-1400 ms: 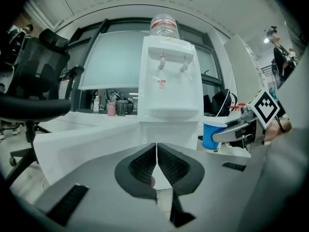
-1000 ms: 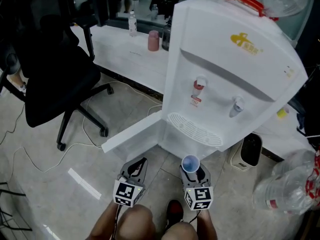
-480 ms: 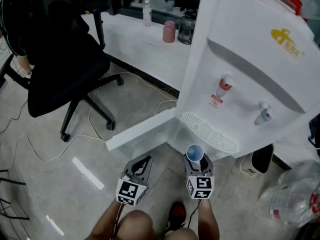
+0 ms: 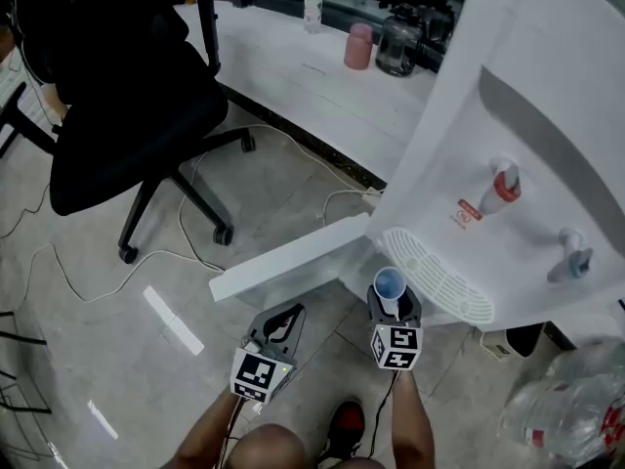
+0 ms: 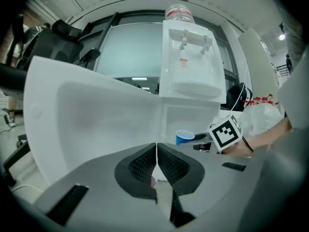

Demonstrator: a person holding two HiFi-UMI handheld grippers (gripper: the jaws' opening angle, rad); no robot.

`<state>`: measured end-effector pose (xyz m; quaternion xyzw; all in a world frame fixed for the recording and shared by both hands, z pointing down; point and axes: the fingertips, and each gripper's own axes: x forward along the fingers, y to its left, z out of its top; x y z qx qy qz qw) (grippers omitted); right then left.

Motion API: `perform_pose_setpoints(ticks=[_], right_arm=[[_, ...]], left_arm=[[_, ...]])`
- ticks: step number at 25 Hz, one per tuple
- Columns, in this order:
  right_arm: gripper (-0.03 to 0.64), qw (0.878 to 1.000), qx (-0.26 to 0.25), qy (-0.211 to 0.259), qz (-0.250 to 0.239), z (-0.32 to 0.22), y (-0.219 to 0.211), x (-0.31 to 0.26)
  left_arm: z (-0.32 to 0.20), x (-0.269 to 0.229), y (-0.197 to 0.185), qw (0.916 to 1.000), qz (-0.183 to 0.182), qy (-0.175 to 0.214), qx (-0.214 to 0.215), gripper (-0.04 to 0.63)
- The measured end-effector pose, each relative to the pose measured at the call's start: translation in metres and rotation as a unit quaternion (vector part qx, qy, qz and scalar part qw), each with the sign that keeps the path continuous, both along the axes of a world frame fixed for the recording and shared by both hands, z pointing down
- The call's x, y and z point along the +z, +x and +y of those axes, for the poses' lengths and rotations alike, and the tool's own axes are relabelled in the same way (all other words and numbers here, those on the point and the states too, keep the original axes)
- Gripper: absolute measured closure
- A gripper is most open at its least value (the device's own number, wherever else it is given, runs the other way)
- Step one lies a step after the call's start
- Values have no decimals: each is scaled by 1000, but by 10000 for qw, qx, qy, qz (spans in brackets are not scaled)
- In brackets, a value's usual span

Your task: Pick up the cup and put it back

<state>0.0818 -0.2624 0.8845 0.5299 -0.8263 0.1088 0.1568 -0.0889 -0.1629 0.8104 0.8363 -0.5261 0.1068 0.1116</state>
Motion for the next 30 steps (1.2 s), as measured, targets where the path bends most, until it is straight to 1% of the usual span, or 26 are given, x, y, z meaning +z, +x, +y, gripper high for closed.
perform_pose_setpoints(ticks=[8,13,18,30], right_arm=[[341,9998,29,-152,109,-35,0,39],[339,9995,77,-306,90,-51,5,63],[337,9992,174,-349,31,-64,8,74],[331,9986,370,-383,-80,-70,13,95]], left_arm=[[-18,16,5,10000,54,-13,-3,566],[-27,21,10,10000,92,-23,-16,566],[-35,26,14,9999,92,-40,-16,566],[-35,26,14,10000,76,-40,-35,566]])
